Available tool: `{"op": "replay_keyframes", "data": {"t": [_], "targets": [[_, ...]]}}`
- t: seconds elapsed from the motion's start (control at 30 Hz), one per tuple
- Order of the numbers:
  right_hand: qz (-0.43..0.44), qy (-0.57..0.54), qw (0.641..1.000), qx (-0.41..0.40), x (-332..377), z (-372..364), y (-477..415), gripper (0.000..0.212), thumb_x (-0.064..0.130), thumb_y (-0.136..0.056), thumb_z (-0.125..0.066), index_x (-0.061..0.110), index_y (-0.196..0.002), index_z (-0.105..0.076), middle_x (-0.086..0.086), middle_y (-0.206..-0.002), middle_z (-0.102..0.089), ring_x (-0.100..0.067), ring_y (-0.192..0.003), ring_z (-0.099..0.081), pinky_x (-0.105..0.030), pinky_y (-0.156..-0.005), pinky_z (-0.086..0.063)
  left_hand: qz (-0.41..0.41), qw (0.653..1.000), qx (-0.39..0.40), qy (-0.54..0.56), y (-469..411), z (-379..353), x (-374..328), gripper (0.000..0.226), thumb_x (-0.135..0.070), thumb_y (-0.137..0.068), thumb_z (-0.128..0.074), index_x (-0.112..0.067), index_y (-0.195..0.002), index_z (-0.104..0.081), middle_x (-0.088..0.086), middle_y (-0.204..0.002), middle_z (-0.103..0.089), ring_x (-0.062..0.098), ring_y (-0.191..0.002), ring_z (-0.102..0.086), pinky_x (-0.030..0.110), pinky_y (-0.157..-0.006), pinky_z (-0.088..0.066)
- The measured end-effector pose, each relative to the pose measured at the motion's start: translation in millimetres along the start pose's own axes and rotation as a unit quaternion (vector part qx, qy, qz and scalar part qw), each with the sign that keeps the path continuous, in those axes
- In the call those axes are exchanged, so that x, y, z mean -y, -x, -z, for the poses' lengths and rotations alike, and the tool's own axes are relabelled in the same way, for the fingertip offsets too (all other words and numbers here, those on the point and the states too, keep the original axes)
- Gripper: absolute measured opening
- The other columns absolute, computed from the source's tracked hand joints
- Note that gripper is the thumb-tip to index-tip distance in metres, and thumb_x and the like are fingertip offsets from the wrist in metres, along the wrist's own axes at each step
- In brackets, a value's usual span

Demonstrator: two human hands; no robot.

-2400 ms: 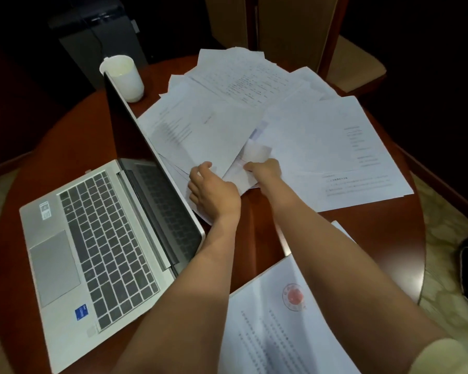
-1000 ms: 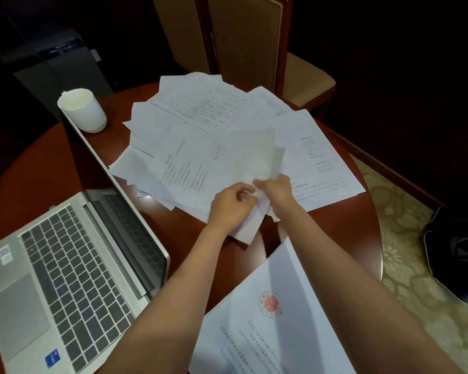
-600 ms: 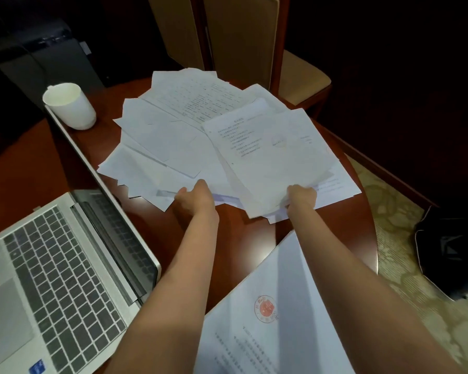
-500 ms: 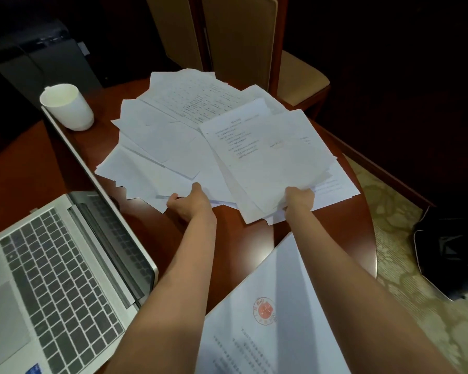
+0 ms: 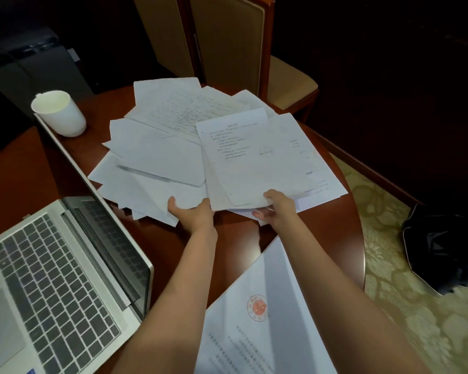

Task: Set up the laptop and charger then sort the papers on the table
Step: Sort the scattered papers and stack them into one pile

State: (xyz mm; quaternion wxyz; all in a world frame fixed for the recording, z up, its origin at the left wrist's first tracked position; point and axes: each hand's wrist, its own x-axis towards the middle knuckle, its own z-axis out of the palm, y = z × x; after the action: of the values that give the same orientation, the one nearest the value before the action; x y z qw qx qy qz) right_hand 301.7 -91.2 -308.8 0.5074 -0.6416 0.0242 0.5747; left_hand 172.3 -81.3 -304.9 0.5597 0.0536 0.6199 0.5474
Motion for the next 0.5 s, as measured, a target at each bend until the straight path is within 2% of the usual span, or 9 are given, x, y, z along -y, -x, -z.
{"op": "replay_keyframes", "data": {"t": [0.03,0.1,0.2,0.23,0.3,0.33,0.4,0.43,0.5], "targets": [[0.003,-0.011,1.000,0.010,-1,-3,5,0.005,0.001,-0.091,-0.047,0.003,-0.090,-0.052,-0.012,-0.082,-0.051,-0.032,-0.090,-0.055,-0.042,-0.076,-0.049,0.012,1.000,0.014,0.009,4,2,-1,0.080,0.012,-0.084,-0.054,-0.033,-0.142,-0.021,0.009,-0.119,-0.048,0.020,-0.084,-0.058,0.023,-0.068,-0.054],[0.010,-0.045,0.998,0.032,-5,-6,15,0.018,0.000,-0.091,-0.046,0.002,-0.108,-0.050,-0.015,-0.098,-0.055,-0.033,-0.092,-0.057,-0.042,-0.071,-0.050,0.042,0.998,0.048,0.013,12,5,-2,0.077,0.014,-0.085,-0.051,-0.032,-0.140,-0.024,0.010,-0.126,-0.048,0.022,-0.092,-0.058,0.025,-0.074,-0.055],[0.012,-0.105,0.994,0.039,-12,-10,27,0.039,-0.007,-0.093,-0.038,-0.003,-0.131,-0.042,-0.022,-0.125,-0.052,-0.039,-0.112,-0.054,-0.047,-0.082,-0.048,0.074,0.991,0.109,-0.019,32,8,-3,0.072,0.016,-0.087,-0.047,-0.026,-0.141,-0.023,0.015,-0.133,-0.045,0.023,-0.099,-0.055,0.028,-0.082,-0.052],[0.017,-0.103,0.994,0.029,-14,-11,30,0.041,-0.009,-0.092,-0.037,-0.004,-0.133,-0.040,-0.024,-0.129,-0.051,-0.041,-0.118,-0.051,-0.050,-0.085,-0.046,0.074,0.989,0.120,-0.045,37,10,-2,0.077,0.017,-0.086,-0.049,-0.023,-0.144,-0.019,0.016,-0.135,-0.044,0.023,-0.099,-0.055,0.029,-0.084,-0.050],[0.043,-0.076,0.996,-0.007,-17,-9,32,0.043,-0.012,-0.090,-0.038,-0.005,-0.132,-0.043,-0.024,-0.126,-0.053,-0.042,-0.112,-0.054,-0.050,-0.085,-0.050,0.086,0.983,0.144,-0.075,41,17,-1,0.081,0.015,-0.086,-0.052,-0.021,-0.147,-0.014,0.017,-0.134,-0.047,0.022,-0.090,-0.060,0.029,-0.085,-0.049],[0.059,-0.052,0.997,-0.025,-18,-7,34,0.043,-0.012,-0.089,-0.040,-0.005,-0.131,-0.044,-0.022,-0.121,-0.056,-0.040,-0.105,-0.057,-0.048,-0.083,-0.052,0.101,0.979,0.155,-0.085,42,21,-2,0.080,0.011,-0.087,-0.054,-0.022,-0.147,-0.014,0.018,-0.127,-0.053,0.021,-0.081,-0.063,0.029,-0.083,-0.050],[0.090,-0.009,0.994,-0.061,-16,-3,39,0.043,-0.008,-0.088,-0.042,-0.001,-0.131,-0.046,-0.016,-0.115,-0.056,-0.034,-0.094,-0.056,-0.046,-0.081,-0.054,0.123,0.971,0.162,-0.127,45,28,-6,0.070,0.000,-0.091,-0.053,-0.019,-0.147,-0.016,0.014,-0.097,-0.061,0.018,-0.063,-0.062,0.027,-0.068,-0.056],[0.106,0.014,0.991,-0.077,-14,0,41,0.043,-0.006,-0.088,-0.043,0.000,-0.130,-0.047,-0.016,-0.117,-0.056,-0.033,-0.095,-0.056,-0.047,-0.083,-0.054,0.120,0.966,0.160,-0.163,45,31,-8,0.063,-0.006,-0.093,-0.051,-0.015,-0.147,-0.020,0.011,-0.084,-0.060,0.017,-0.055,-0.062,0.025,-0.056,-0.056],[0.143,0.091,0.979,-0.117,-7,9,46,0.039,-0.001,-0.088,-0.043,0.001,-0.127,-0.049,-0.016,-0.123,-0.055,-0.035,-0.104,-0.057,-0.048,-0.088,-0.052,0.102,0.960,0.143,-0.216,46,36,-12,0.044,-0.014,-0.095,-0.046,-0.008,-0.138,-0.038,0.008,-0.072,-0.061,0.012,-0.039,-0.056,0.017,-0.040,-0.046]]}}
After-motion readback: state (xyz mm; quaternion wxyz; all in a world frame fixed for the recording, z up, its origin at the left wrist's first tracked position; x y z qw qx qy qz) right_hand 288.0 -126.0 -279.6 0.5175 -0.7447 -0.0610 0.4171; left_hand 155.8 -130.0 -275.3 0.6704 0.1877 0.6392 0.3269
